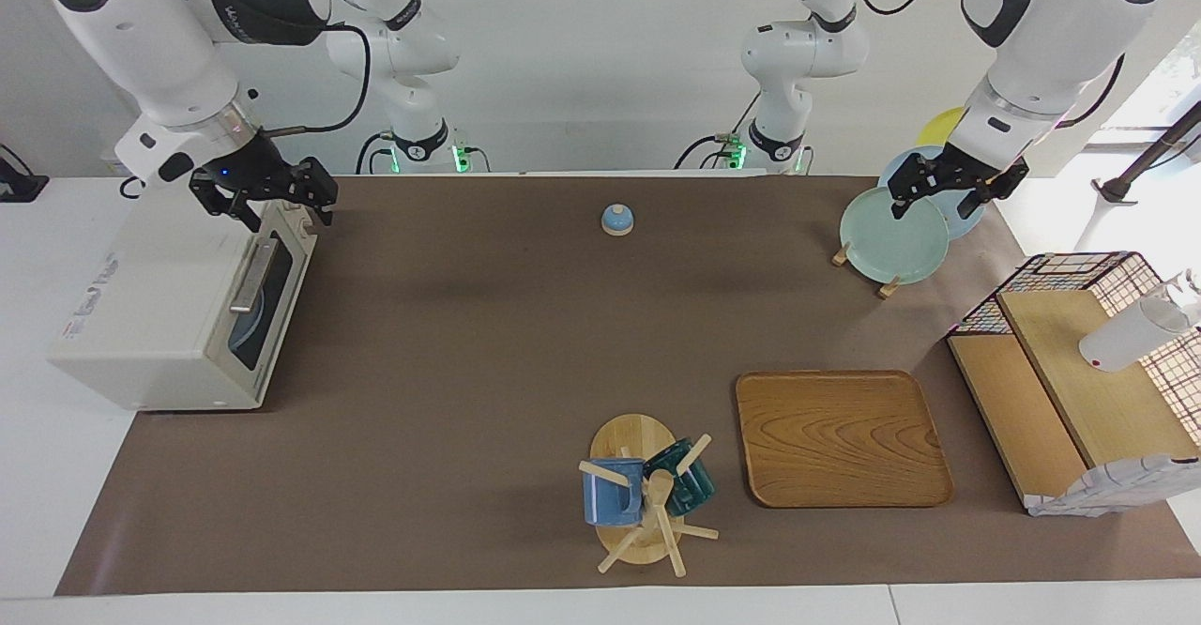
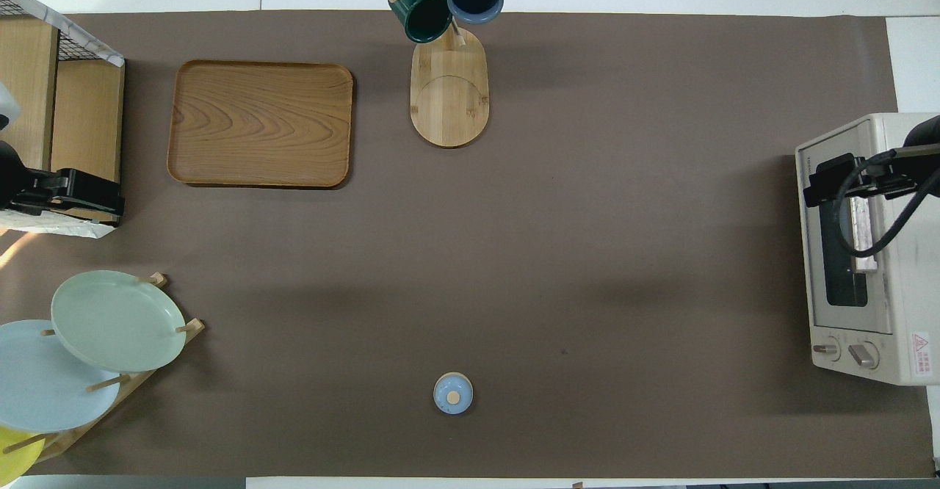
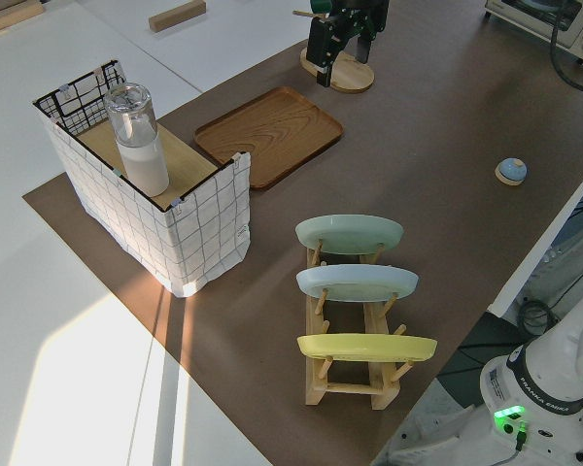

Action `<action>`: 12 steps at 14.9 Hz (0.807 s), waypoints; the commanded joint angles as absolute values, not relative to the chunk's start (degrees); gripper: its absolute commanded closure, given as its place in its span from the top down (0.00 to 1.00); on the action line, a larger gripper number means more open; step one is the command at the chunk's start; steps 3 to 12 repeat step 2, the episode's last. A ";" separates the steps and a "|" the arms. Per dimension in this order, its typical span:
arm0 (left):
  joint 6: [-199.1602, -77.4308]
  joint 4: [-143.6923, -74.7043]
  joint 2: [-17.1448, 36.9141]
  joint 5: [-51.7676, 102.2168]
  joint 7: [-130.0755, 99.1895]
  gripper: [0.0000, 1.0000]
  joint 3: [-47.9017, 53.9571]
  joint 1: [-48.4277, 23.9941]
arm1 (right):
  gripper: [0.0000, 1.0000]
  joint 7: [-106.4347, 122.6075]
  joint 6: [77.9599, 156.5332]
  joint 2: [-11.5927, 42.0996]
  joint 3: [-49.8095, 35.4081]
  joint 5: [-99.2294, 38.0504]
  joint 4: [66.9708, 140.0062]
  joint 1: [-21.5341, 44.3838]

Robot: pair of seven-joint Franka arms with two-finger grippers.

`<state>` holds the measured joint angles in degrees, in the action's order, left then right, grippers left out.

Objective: Put eggplant into oven

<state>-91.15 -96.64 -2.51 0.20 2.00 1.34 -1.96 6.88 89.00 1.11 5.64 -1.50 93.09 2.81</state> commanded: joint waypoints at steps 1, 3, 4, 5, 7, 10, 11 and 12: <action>-90.62 -96.24 -2.64 -1.05 1.76 1.00 1.32 -2.02 | 1.00 5.98 89.38 0.35 5.98 -1.23 93.43 3.25; -90.62 -96.24 -2.64 -0.97 1.84 1.00 1.32 -2.02 | 1.00 5.98 89.38 0.35 5.98 -1.23 93.43 3.25; -90.62 -96.24 -2.64 -0.97 1.84 1.00 1.32 -2.02 | 1.00 5.98 89.38 0.35 5.98 -1.23 93.43 3.25; -90.62 -96.24 -2.64 -0.97 1.84 1.00 1.32 -2.02 | 1.00 5.98 89.38 0.35 5.98 -1.23 93.43 3.25; -90.62 -96.24 -2.64 -0.97 1.84 1.00 1.32 -2.02 | 1.00 5.98 89.38 0.35 5.98 -1.23 93.43 3.25; -90.62 -96.24 -2.64 -0.97 1.84 1.00 1.32 -2.02 | 1.00 5.98 89.38 0.35 5.98 -1.23 93.43 3.25; -90.62 -96.24 -2.64 -0.97 1.84 1.00 1.32 -2.02 | 1.00 5.98 89.38 0.35 5.98 -1.23 93.43 3.25; -90.62 -96.24 -2.64 -0.97 1.84 1.00 1.32 -2.02 | 1.00 5.98 89.38 0.35 5.98 -1.23 93.43 3.25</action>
